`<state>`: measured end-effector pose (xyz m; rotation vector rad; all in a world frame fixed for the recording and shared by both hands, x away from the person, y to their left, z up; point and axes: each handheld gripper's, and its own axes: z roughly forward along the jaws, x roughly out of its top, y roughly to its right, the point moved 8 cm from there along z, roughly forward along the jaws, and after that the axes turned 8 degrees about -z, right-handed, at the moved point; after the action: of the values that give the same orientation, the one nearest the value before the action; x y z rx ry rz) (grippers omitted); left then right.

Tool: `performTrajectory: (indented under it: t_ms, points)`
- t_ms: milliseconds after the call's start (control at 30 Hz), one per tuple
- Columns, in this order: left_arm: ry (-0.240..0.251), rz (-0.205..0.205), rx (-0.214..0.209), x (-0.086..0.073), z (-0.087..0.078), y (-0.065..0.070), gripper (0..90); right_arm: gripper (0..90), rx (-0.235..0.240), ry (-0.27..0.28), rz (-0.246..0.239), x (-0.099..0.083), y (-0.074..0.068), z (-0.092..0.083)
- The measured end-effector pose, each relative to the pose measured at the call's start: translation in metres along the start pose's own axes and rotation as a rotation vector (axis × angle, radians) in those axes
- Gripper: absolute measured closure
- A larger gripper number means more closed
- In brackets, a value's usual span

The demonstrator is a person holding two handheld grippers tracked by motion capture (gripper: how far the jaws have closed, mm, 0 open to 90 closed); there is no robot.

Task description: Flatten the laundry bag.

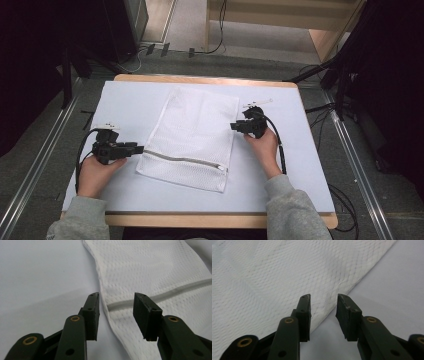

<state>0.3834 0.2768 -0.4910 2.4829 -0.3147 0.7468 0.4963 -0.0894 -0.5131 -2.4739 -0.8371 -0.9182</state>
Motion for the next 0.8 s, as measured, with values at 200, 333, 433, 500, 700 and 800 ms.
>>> performTrajectory:
  t_ms: [200, 333, 433, 500, 700, 800]
  points:
    - [-0.02, 0.001, 0.011, 0.011, 0.016, -0.004, 51.5, 63.6, 0.016, 0.011, -0.017, -0.01, -0.011, -0.017]
    - [-0.018, 0.012, 0.01, 0.02, 0.025, -0.002, 50.9, 63.2, 0.034, 0.02, -0.03, -0.016, -0.018, -0.026]
    - [-0.022, 0.018, 0.017, 0.025, 0.031, -0.003, 50.5, 62.5, 0.048, 0.01, -0.027, -0.022, -0.023, -0.027]
    - [-0.025, 0.017, 0.021, 0.029, 0.034, -0.004, 50.6, 61.7, 0.046, 0.002, -0.037, -0.026, -0.027, -0.028]
    - [-0.028, 0.014, 0.033, 0.042, 0.046, -0.011, 51.0, 59.5, 0.05, -0.01, -0.048, -0.034, -0.037, -0.027]
    - [-0.019, 0.005, 0.03, 0.047, 0.05, -0.014, 51.4, 57.2, 0.053, -0.022, -0.049, -0.039, -0.041, -0.025]
